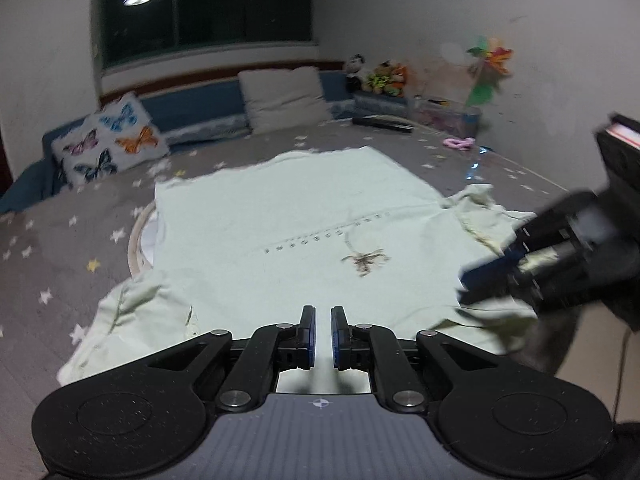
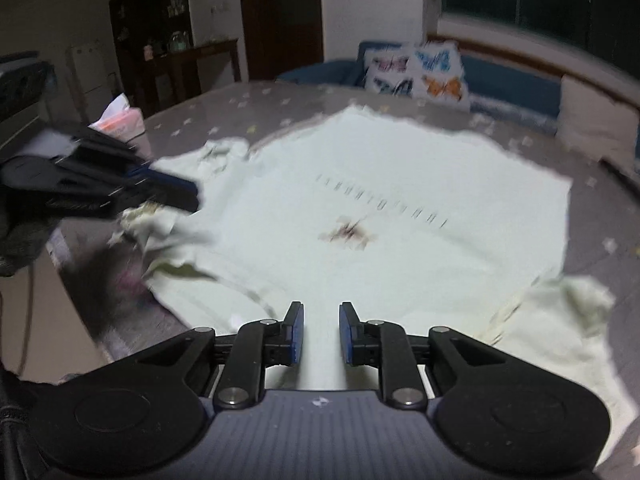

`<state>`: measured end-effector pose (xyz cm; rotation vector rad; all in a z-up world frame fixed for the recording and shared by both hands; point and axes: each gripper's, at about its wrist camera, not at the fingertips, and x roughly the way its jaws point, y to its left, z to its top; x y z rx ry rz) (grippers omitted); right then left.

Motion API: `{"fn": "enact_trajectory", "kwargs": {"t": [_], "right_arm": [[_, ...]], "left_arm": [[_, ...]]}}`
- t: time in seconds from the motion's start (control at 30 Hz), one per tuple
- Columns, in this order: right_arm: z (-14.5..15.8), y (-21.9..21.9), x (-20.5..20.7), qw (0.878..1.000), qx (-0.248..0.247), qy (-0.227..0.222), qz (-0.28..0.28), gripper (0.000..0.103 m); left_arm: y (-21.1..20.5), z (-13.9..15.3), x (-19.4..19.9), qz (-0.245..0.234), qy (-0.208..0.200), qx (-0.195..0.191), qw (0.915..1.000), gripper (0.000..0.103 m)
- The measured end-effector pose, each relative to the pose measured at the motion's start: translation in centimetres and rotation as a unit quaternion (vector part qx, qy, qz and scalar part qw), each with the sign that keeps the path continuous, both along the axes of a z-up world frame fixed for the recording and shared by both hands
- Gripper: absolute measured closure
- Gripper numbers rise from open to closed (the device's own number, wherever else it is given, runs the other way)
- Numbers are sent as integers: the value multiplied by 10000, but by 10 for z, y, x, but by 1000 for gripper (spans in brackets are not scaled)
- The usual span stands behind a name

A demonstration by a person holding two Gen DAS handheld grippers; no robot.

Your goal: Fold clothes

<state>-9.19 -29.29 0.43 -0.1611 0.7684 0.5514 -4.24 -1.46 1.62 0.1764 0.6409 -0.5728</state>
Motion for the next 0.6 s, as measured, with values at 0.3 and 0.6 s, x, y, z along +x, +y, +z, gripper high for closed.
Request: {"fn": "enact_trajectory", "kwargs": {"t": [0.3, 0.6], "right_arm": [[11, -28, 9, 9985, 32, -239, -483, 75], [-16, -73, 59, 9833, -230, -189, -1796, 75]], "left_arm": [[6, -25, 22, 249, 413, 129, 9988, 93], [12, -27, 22, 378, 519, 90, 9979, 93]]}}
